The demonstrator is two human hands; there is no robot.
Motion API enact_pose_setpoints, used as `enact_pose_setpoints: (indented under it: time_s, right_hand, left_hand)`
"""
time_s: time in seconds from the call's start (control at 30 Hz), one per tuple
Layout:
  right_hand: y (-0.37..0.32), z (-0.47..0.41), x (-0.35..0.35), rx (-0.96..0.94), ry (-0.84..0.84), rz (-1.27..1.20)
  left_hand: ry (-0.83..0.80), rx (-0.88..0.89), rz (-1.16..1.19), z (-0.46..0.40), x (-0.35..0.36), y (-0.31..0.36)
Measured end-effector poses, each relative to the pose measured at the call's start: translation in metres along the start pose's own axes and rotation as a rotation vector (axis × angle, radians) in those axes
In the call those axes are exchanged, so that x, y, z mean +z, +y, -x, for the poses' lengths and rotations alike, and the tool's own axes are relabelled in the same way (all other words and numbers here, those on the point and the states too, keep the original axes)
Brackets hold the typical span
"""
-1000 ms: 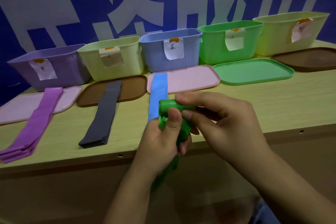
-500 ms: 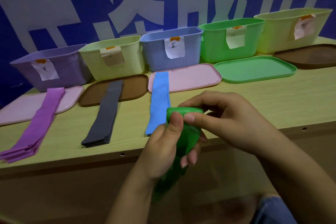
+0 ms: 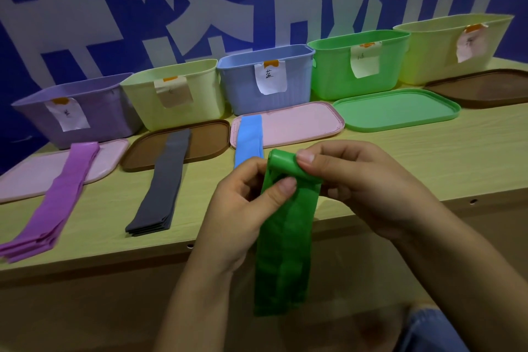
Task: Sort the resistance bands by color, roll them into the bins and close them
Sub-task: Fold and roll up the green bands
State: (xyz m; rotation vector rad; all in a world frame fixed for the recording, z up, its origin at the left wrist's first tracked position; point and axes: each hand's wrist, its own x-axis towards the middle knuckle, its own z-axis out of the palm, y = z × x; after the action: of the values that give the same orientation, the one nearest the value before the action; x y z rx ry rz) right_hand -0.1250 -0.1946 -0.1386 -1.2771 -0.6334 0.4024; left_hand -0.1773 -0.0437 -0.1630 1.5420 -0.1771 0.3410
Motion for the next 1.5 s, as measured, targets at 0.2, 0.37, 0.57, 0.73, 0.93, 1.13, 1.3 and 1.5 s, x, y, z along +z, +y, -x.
enact_pose_setpoints:
  time_s: [0.2, 0.37, 0.57, 0.73, 0.93, 1.13, 1.3, 1.5]
  right_hand:
    - [-0.001, 0.0, -0.004, 0.164, -0.038, -0.079]
    - [-0.003, 0.0, -0.004, 0.176, -0.054, -0.098]
    - [-0.013, 0.004, -0.003, 0.051, 0.051, 0.056]
    - [-0.008, 0.002, -0.003, -0.003, 0.078, 0.239]
    - [-0.01, -0.001, -0.006, -0.07, 0.122, 0.346]
    - [-0.013, -0.006, -0.008, -0.126, 0.145, 0.513]
    - [-0.024, -0.007, -0.014, -0.215, 0.121, 0.642]
    - [-0.017, -0.007, -0.009, -0.298, 0.113, 0.745]
  left_hand:
    - [0.015, -0.071, 0.23, -0.001, 0.003, -0.002]
    - [0.025, -0.132, 0.34, 0.0, 0.003, -0.005]
    - [0.091, -0.186, 0.423, 0.002, 0.0, -0.015]
    - [-0.22, -0.251, 0.424, -0.003, 0.001, -0.016]
    - [-0.341, -0.314, 0.435, -0.006, 0.011, -0.02]
    - [-0.322, -0.287, 0.366, 0.001, 0.026, -0.02]
    - [-0.251, -0.212, 0.284, 0.002, 0.026, -0.015]
    - [-0.119, -0.093, 0.183, 0.006, 0.026, -0.013]
